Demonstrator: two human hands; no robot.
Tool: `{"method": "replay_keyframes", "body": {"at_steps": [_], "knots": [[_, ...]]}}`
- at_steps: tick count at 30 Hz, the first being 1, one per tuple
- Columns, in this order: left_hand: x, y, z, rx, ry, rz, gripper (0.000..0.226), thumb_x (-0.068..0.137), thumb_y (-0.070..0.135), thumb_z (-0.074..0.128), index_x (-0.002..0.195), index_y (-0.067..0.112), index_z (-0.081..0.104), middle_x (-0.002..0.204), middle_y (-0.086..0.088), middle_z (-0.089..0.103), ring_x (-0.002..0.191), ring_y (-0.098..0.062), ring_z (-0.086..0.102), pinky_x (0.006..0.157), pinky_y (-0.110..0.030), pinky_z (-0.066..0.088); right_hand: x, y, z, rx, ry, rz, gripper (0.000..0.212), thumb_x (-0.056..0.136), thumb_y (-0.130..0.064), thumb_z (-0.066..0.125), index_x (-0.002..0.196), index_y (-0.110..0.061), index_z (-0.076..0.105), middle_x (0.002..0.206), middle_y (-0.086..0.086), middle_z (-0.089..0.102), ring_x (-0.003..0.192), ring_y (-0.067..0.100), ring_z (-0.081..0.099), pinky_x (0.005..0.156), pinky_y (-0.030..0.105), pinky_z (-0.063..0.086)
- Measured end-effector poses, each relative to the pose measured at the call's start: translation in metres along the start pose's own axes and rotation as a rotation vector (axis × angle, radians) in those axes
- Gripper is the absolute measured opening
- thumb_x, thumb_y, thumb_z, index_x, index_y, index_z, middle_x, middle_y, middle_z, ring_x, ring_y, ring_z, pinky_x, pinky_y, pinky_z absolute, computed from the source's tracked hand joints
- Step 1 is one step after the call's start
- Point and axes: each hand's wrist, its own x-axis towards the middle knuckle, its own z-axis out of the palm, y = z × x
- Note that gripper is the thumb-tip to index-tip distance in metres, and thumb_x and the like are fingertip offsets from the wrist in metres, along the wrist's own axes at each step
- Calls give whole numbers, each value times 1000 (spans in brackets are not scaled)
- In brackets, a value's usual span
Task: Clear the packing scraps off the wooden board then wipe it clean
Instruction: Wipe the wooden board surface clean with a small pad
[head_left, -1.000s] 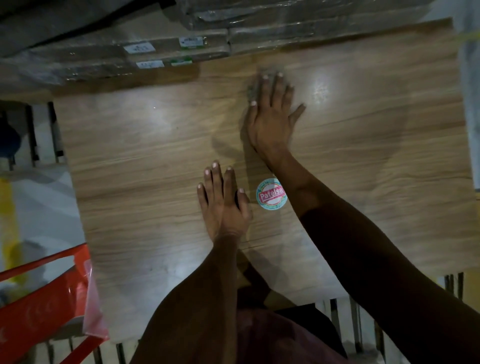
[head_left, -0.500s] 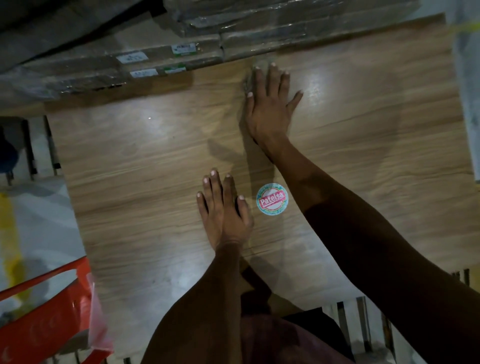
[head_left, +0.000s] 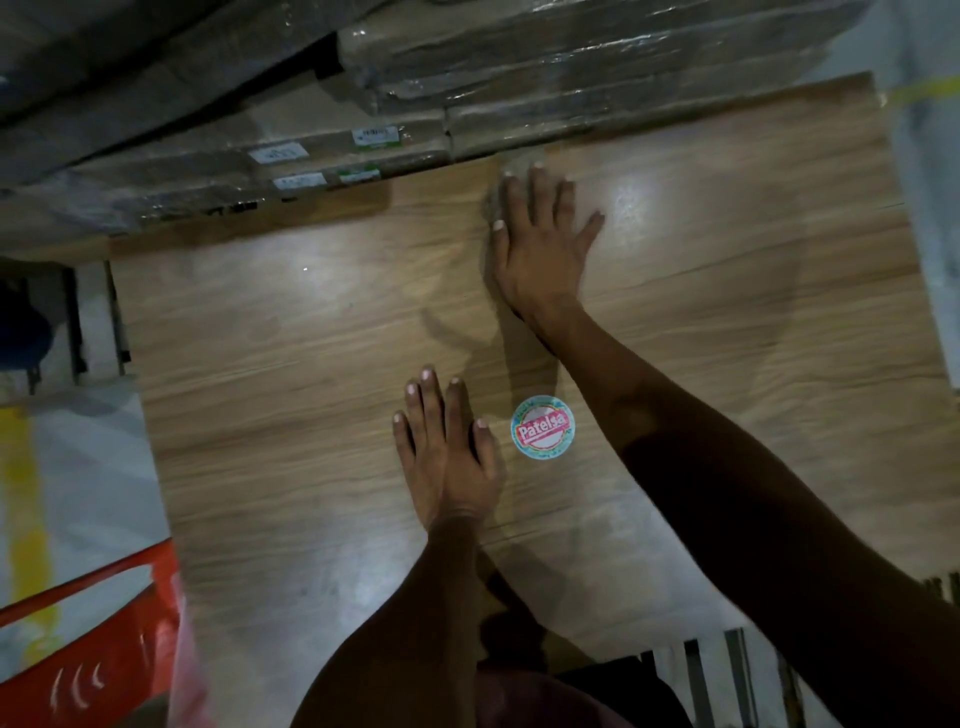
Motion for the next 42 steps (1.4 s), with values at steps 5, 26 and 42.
{"method": "replay_keyframes", "body": {"at_steps": [5, 26, 42], "knots": [[0, 1, 0, -4, 6, 0, 59, 94, 33, 47, 152, 19, 42, 167, -6, 22, 156, -24, 14, 124, -48, 16, 15, 40, -11, -5, 1, -122, 59, 104, -49, 22, 160, -31, 20, 170, 6, 15, 155, 40, 13, 121, 66, 14], [0, 0, -2, 17, -31, -19, 59, 97, 38, 40, 154, 23, 37, 168, -2, 17, 156, -21, 10, 125, -47, 12, 7, 47, -11, 85, 78, 206, 62, 102, -46, 26, 161, -27, 21, 170, 8, 16, 154, 41, 14, 121, 65, 10], [-1, 2, -4, 39, -4, -9, 59, 93, 34, 51, 150, 20, 43, 166, -5, 25, 155, -24, 17, 122, -48, 18, -78, 59, 3, -56, 32, -133, 62, 102, -46, 31, 161, -28, 21, 169, 7, 18, 153, 41, 20, 119, 67, 15]]}}
